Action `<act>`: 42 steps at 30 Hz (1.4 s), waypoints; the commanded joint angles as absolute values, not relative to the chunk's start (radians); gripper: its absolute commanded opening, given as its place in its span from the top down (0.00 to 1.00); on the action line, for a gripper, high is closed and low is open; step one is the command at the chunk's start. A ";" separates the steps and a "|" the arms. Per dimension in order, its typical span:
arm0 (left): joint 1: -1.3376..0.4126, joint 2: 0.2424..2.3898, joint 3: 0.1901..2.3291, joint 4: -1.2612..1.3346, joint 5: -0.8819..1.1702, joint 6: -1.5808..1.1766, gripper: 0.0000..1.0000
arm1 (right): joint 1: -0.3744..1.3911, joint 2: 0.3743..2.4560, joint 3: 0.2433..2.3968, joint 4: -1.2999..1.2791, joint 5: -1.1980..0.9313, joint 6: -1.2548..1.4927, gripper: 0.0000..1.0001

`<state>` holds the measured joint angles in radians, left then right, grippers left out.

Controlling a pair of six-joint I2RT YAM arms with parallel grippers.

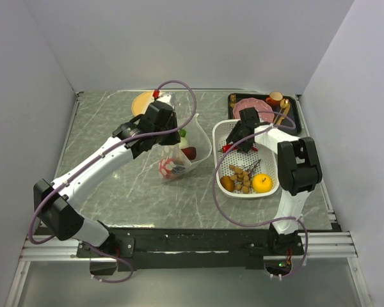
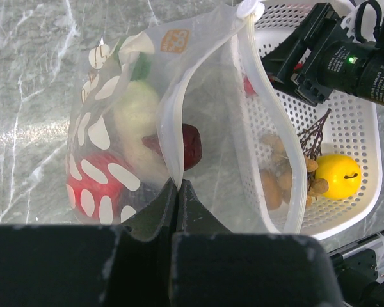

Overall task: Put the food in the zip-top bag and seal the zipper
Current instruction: Pick up the fake vegetable from the bin, then place the fake vegetable in the zipper food storage bag.

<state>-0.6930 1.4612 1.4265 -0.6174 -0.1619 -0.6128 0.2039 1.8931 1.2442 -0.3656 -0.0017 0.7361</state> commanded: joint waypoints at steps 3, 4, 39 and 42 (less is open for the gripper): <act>-0.687 1.434 1.414 -0.594 -0.163 -0.614 0.99 | 0.196 1.869 1.230 -0.310 -0.025 0.709 0.56; -0.687 1.433 1.414 -0.595 -0.163 -0.615 0.99 | 0.196 1.862 1.226 -0.307 -0.026 0.704 0.60; -0.686 1.456 1.414 -0.578 -0.134 -0.615 0.99 | 0.351 1.223 1.014 -0.141 -0.052 0.543 1.00; -0.686 1.457 1.417 -0.580 -0.132 -0.614 0.99 | 0.382 1.198 1.023 -0.110 -0.086 0.538 1.00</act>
